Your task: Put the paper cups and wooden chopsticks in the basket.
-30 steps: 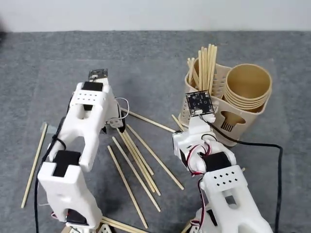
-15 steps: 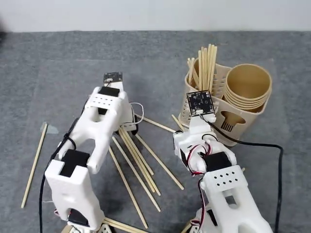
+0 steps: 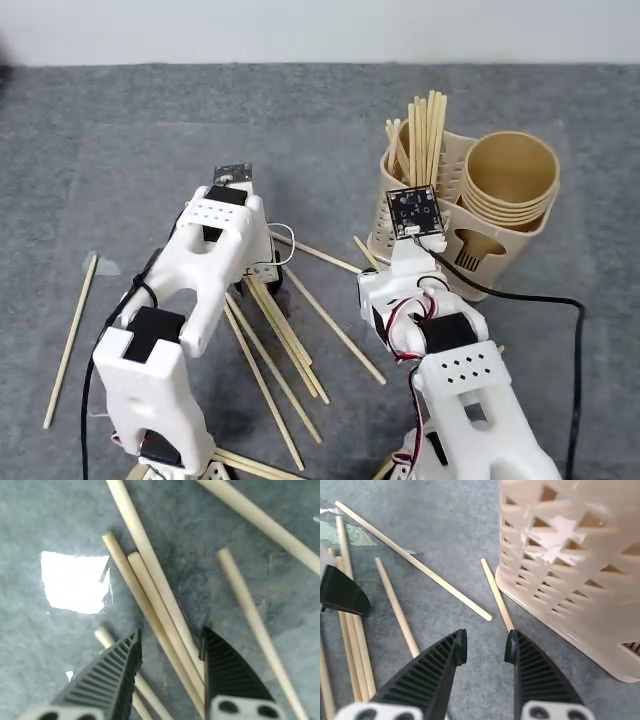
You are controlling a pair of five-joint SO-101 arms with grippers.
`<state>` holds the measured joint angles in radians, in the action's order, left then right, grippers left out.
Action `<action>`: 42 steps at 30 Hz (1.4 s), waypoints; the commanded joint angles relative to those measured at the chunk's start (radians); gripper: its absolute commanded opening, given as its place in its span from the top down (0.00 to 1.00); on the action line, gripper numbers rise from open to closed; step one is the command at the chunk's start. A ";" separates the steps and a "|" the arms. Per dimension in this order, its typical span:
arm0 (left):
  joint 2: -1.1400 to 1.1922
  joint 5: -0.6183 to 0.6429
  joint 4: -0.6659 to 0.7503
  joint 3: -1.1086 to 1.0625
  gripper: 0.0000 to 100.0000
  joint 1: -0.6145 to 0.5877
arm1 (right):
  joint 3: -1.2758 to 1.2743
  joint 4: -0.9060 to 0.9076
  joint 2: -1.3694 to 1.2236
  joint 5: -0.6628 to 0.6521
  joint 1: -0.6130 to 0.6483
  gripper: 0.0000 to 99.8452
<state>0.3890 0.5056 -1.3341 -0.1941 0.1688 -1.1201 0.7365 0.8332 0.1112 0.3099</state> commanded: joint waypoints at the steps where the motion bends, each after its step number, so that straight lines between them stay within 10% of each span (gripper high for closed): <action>1: -0.003 0.008 -0.018 -0.005 0.82 -0.006 | 0.006 -0.008 0.033 0.003 -0.008 0.85; 30: -0.017 0.008 0.055 -0.010 0.99 0.000 | 0.008 -0.005 0.035 0.003 -0.010 0.86; 42: -0.017 -0.018 -0.287 0.328 0.99 -0.006 | 0.005 0.028 0.067 -0.041 -0.010 0.86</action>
<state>0.3920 0.5040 -1.5566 0.0315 0.1688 -1.1201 0.7564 0.8393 0.0882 0.3115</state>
